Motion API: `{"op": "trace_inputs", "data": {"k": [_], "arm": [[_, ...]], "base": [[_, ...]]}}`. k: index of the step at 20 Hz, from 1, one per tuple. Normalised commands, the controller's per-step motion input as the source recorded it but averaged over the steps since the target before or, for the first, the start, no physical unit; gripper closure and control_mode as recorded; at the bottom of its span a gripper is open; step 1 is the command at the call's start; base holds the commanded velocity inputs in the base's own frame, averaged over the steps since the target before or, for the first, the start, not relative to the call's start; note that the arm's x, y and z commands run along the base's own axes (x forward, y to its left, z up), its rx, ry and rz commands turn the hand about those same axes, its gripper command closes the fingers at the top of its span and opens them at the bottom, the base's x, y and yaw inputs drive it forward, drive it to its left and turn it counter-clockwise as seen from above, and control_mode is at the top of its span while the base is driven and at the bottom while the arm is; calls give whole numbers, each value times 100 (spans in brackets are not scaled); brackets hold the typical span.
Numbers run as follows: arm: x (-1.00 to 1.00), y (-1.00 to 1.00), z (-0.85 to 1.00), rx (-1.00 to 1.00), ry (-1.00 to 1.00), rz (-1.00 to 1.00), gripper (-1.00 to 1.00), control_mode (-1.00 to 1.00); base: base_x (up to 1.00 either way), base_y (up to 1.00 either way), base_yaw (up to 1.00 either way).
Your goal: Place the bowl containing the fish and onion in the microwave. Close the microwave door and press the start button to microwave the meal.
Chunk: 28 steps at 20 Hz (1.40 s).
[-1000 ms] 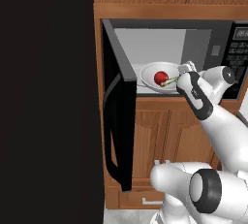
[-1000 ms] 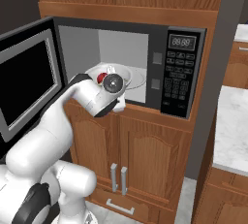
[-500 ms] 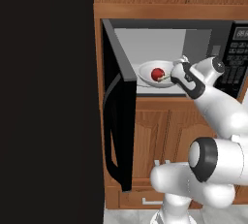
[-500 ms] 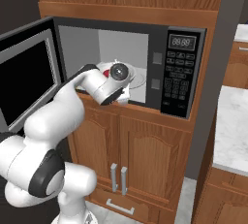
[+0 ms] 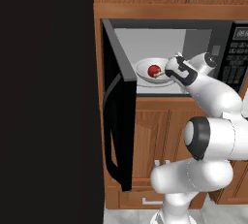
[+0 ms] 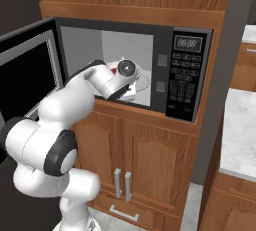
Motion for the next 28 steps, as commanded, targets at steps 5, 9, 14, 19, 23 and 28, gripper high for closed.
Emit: {"op": "trace_inputs", "data": {"k": [5, 9, 14, 19, 23, 28], "arm": [[35, 0, -24, 0, 0, 0, 100, -100], [36, 0, -30, 0, 0, 0, 100, -100], [36, 0, -11, 0, 0, 0, 100, -100], [2, 0, 3, 0, -6, 0, -100, -100], [-33, 0, 18, 0, -14, 0, -100, -100], [-49, 0, 29, -1, -10, 0, -100, -100]], "base": [[0, 0, 0], [0, 0, 0], [0, 0, 0], [0, 0, 0], [0, 0, 0], [0, 0, 0]]}}
